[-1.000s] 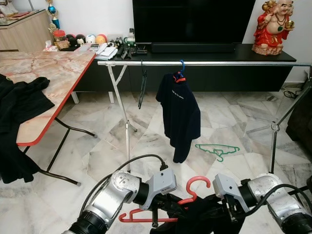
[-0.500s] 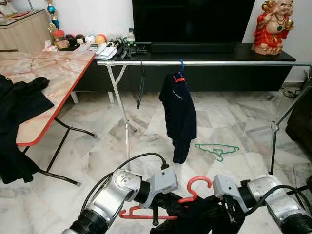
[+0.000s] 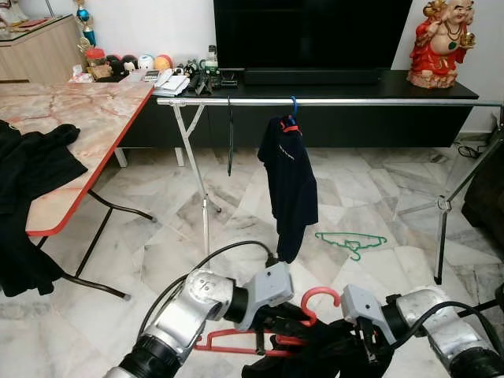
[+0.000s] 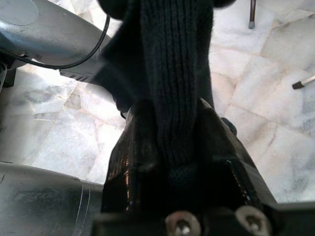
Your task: Hang hanger
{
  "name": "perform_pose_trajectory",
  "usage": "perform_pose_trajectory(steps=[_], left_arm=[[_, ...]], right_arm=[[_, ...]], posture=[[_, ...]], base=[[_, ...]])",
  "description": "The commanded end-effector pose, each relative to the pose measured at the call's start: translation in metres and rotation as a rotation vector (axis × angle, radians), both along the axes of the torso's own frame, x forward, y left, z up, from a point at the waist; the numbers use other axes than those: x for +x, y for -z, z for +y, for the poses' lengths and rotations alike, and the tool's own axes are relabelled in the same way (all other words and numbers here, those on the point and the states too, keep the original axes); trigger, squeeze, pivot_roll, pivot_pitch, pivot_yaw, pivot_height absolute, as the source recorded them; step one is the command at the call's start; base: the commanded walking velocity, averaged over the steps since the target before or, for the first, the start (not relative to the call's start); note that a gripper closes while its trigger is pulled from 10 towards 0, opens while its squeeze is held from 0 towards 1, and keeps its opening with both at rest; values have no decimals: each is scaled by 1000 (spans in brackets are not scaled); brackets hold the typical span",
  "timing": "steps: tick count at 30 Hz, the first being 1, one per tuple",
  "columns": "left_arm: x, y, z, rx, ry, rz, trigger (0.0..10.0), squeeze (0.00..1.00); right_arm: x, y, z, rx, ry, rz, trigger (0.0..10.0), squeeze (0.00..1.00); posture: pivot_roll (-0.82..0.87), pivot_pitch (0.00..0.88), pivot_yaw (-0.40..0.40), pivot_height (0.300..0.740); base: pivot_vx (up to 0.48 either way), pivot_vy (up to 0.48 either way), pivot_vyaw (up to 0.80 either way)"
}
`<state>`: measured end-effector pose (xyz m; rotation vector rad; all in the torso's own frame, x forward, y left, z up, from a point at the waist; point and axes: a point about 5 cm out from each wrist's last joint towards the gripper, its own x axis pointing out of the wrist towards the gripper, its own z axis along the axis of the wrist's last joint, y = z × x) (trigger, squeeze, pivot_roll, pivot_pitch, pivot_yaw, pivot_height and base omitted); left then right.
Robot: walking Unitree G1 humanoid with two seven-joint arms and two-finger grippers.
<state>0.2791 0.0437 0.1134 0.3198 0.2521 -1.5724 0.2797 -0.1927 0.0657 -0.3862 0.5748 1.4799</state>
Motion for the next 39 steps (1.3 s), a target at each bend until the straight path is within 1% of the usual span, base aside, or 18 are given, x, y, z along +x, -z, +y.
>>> perform_pose_trajectory(steps=[1,8,9,10,12,13,14,16,19,22,23,27,31,32,33,34,38,39], left_arm=[[-1,-7,-1,-14,26,-20,10000,1000],[-1,-7,9,15,30,-25,10000,1000],[6,-7,19,18,-38,-30,10000,1000],[6,-7,19,18,-38,-30,10000,1000],[11,-4,33,11,-142,-23,10000,1000],[11,-4,33,11,-142,-23,10000,1000],[13,-3,39,5,-187,-19,10000,1000],[14,-2,44,3,-220,-17,10000,1000],[12,5,61,-2,-312,11,10000,1000],[11,11,72,9,-367,16,10000,1000],[10,16,76,20,-396,21,10000,1000],[6,25,83,23,-452,43,10000,1000],[1,38,89,37,-513,69,10000,1000],[1,47,90,67,-552,59,10000,859],[1,50,91,80,-569,50,10000,859],[0,54,90,85,-576,59,10000,0],[2,61,83,70,-605,49,10000,0],[4,63,82,65,-631,48,10000,0]], right_arm=[[0,0,0,2,12,-7,0,0],[-1,6,-5,-22,51,-9,0,0],[0,10,-13,-52,111,-19,0,0],[0,10,-13,-52,111,-19,0,0],[3,11,-22,-46,221,-32,0,0],[3,11,-22,-46,221,-32,0,0],[3,11,-27,-47,251,-35,0,0],[2,11,-31,-48,268,-37,0,0],[1,7,-46,-49,344,-61,0,0],[4,0,-51,-27,369,-93,0,0],[6,-7,-53,-16,371,-123,0,0],[14,-24,-57,-12,385,-193,0,0],[22,-49,-62,11,395,-289,0,0],[24,-62,-63,39,390,-326,0,0],[25,-68,-62,52,386,-340,0,0],[26,-74,-61,64,380,-353,0,0],[26,-97,-57,81,349,-412,0,0],[26,-103,-55,97,337,-425,0,0]], posture=[[-11,53,-24,740],[-9,54,-25,740],[-8,56,-26,740],[-8,56,-26,740],[-8,61,-24,740],[-8,61,-24,740],[-7,63,-25,740],[-8,64,-26,740],[-7,69,-26,740],[-10,72,-25,740],[-10,72,-25,740],[-24,76,-17,740],[-31,78,-15,740],[-32,78,-15,740],[-32,78,-15,740],[-40,81,-14,740],[-46,81,-15,740],[-52,80,-13,740]], base=[[0,0,0],[0,0,0],[0,0,0],[0,0,0],[0,0,0],[0,0,0],[0,0,0],[0,0,0],[0,0,0],[0,0,0],[0,0,0],[0,0,0],[0,0,0],[0,0,0],[0,0,0],[0,0,0],[0,0,0],[0,0,0]])
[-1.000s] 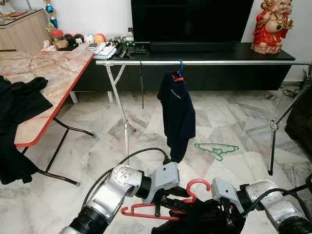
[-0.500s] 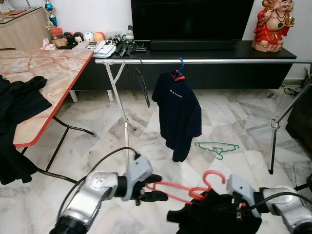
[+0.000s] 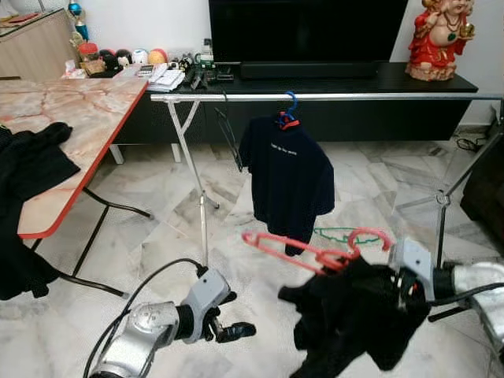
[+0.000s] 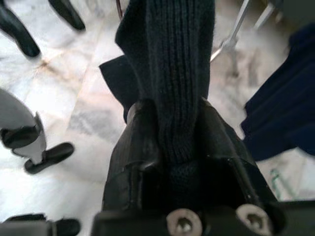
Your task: Hang hanger
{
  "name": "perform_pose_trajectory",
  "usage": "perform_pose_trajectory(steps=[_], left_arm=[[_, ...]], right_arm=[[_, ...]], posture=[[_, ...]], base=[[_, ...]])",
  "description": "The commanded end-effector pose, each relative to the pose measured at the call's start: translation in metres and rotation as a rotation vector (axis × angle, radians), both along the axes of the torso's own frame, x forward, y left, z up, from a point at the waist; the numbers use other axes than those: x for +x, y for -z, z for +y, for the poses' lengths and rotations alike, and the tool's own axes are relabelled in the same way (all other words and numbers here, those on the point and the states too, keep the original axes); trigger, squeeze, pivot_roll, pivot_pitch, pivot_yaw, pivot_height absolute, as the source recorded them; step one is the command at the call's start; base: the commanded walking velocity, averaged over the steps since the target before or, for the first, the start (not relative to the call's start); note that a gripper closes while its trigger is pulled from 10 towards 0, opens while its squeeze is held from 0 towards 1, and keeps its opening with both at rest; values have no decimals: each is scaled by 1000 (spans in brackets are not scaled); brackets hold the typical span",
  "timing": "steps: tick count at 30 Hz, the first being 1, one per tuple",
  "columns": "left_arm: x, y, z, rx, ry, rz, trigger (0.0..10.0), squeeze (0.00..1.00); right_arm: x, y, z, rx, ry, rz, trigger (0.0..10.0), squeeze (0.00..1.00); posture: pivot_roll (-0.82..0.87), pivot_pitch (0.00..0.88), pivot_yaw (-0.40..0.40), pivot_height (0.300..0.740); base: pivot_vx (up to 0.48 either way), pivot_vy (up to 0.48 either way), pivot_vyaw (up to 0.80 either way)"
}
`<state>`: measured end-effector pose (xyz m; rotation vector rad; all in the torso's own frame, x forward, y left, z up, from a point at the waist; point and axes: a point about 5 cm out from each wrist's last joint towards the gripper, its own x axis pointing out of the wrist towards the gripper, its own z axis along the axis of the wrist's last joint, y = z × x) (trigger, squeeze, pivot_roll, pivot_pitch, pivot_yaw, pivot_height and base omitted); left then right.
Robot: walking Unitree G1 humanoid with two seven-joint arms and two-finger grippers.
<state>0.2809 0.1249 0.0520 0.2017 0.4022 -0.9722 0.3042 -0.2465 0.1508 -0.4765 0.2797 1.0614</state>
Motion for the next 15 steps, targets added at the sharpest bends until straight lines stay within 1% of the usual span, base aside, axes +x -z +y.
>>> perform_pose_trajectory(steps=[1,3,8,9,15], left_arm=[[3,4,0,15,-32,-16,10000,0],[7,5,-2,21,-64,-52,10000,0],[14,7,-10,-8,-110,-74,10000,0],[19,6,-13,-12,-136,-104,10000,0],[29,3,-17,-23,-194,-147,10000,0]], right_arm=[[1,-22,0,34,-17,-67,0,0],[-1,-30,5,56,-44,-83,0,0],[-10,-43,15,53,-116,-96,0,0],[-13,-47,18,52,-134,-95,0,0],[-18,-51,25,41,-169,-87,0,0]], posture=[[-52,80,-13,740],[-56,82,-13,740],[-65,80,-14,740],[-70,80,-15,740],[-78,79,-17,740]], base=[[0,0,0],[0,0,0],[0,0,0],[0,0,0],[0,0,0]])
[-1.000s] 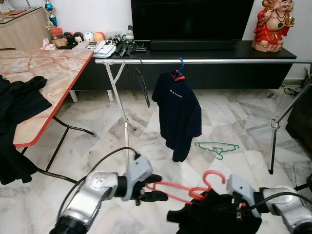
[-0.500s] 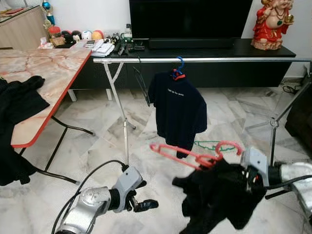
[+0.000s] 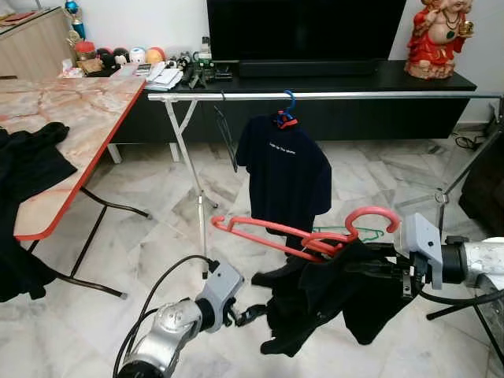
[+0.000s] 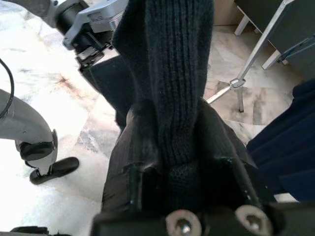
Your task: Hang hanger
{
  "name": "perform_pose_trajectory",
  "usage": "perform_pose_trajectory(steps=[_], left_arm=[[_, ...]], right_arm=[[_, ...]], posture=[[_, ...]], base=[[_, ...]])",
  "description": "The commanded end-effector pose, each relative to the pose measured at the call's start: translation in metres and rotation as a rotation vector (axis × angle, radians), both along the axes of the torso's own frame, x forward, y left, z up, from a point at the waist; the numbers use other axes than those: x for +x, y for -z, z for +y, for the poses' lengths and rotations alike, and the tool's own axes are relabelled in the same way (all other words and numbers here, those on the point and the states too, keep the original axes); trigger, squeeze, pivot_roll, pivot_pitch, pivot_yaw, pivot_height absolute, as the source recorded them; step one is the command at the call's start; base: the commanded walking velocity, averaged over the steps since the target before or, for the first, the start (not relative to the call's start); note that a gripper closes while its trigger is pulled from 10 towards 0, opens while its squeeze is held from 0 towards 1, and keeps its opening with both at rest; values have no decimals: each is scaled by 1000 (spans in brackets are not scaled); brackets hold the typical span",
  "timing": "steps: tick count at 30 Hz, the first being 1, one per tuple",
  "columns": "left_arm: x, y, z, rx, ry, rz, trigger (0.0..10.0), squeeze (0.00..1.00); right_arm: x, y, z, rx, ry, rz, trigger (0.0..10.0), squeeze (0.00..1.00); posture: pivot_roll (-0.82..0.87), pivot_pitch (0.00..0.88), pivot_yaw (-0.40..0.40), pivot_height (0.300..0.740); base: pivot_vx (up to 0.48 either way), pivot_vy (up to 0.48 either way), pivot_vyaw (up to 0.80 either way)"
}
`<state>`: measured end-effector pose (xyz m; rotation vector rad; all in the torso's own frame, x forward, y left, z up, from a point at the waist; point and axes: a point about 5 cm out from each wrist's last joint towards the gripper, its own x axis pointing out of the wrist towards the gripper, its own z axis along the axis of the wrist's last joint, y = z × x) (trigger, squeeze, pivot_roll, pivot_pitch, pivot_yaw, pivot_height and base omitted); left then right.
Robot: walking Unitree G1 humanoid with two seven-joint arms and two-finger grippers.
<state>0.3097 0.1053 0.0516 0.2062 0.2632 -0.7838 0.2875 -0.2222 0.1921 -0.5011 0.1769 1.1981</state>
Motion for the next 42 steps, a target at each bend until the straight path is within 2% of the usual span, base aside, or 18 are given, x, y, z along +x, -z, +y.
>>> perform_pose_trajectory(steps=[1,6,17,21,22,23,24,25,26,27,42], left_arm=[[1,2,2,7,-26,-4,10000,0],[1,3,0,17,-18,-7,10000,0],[-10,14,-16,-7,118,56,10000,0],[-9,15,-16,-4,109,50,10000,0],[-7,14,-16,0,97,47,9294,0],[-6,14,-16,4,88,44,9294,0],[-5,14,-15,6,82,41,3608,0],[-5,14,-15,7,79,40,3608,0],[-5,14,-15,6,80,40,1412,0],[-5,14,-15,6,78,44,0,0],[-6,19,-9,27,54,52,0,0]], right_arm=[[-2,-9,1,-1,-20,-30,0,0],[-1,-10,4,0,-27,-33,0,0],[-6,-16,30,23,-95,-59,0,0],[-9,-17,35,30,-109,-58,0,0],[-10,-18,36,32,-111,-60,0,0],[-11,-18,36,32,-112,-61,0,0],[-11,-19,36,32,-112,-62,0,0],[-11,-19,36,33,-111,-63,0,0],[-11,-19,36,33,-111,-63,0,0],[-11,-20,36,33,-110,-65,0,0],[-10,-17,34,23,-88,-61,0,0]], posture=[[-76,81,-18,740],[-78,81,-20,740],[-86,78,-24,740],[-85,79,-24,740],[-86,80,-23,740],[-86,80,-23,740],[-88,80,-23,740],[-88,80,-23,740],[-88,80,-23,740],[-91,81,-24,740],[-84,78,-26,740]], base=[[0,0,0],[0,0,0],[0,0,0],[0,0,0],[0,0,0],[0,0,0],[0,0,0],[0,0,0],[0,0,0],[0,0,0],[0,0,0]])
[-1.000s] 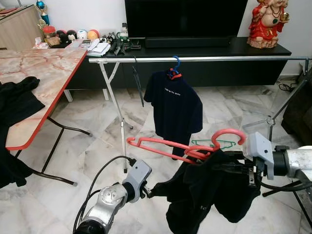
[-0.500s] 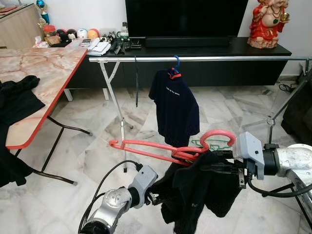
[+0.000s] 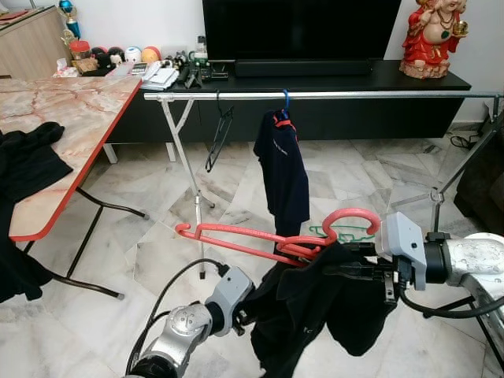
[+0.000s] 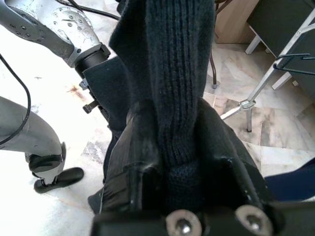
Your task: Hang hanger
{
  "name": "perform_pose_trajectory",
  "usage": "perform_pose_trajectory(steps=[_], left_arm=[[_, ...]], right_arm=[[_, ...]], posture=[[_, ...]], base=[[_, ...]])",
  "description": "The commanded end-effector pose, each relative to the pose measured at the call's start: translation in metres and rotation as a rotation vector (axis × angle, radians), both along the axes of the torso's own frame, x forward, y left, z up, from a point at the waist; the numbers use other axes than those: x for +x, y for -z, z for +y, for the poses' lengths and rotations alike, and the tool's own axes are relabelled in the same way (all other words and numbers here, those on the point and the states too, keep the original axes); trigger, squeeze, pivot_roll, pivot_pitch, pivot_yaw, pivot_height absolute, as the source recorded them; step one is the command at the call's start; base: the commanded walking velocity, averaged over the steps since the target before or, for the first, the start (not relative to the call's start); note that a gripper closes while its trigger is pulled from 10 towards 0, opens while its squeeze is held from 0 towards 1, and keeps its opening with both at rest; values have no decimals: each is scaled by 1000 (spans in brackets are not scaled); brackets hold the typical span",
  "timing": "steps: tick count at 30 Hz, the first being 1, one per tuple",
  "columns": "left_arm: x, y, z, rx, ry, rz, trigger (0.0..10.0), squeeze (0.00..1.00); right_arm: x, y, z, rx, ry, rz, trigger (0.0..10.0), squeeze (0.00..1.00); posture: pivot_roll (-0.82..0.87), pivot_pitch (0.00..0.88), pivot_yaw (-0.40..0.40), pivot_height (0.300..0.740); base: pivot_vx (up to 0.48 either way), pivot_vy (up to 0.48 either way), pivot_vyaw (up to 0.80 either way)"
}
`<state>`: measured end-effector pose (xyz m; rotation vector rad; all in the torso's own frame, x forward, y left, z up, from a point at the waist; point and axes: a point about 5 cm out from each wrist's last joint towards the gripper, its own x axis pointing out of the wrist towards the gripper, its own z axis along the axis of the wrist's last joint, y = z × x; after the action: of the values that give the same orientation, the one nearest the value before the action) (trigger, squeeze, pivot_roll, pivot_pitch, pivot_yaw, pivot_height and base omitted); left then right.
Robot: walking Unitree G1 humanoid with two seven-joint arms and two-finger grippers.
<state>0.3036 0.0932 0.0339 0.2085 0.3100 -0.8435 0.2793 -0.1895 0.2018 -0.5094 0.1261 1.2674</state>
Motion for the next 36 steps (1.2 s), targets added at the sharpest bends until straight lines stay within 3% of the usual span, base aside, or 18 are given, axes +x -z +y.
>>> perform_pose_trajectory(steps=[1,23,26,29,36], left_arm=[[0,2,3,13,-2,4,0,0],[-2,8,3,48,-31,3,0,0],[-2,8,4,63,-42,-1,0,0],[-3,13,9,134,-54,-3,0,0],[-3,14,13,140,-93,-17,0,0]], right_arm=[[-2,-8,1,5,-10,-36,0,0],[1,-2,2,-6,12,-37,0,0],[2,-2,1,-8,14,-39,0,0],[1,2,-3,-29,30,-32,0,0],[-7,16,-10,-50,56,8,0,0]], posture=[[-84,78,-26,740],[-79,56,-22,740],[-80,52,-21,740],[-80,49,-22,740],[-75,49,-22,740]], base=[[0,0,0],[0,0,0],[0,0,0],[0,0,0],[0,0,0]])
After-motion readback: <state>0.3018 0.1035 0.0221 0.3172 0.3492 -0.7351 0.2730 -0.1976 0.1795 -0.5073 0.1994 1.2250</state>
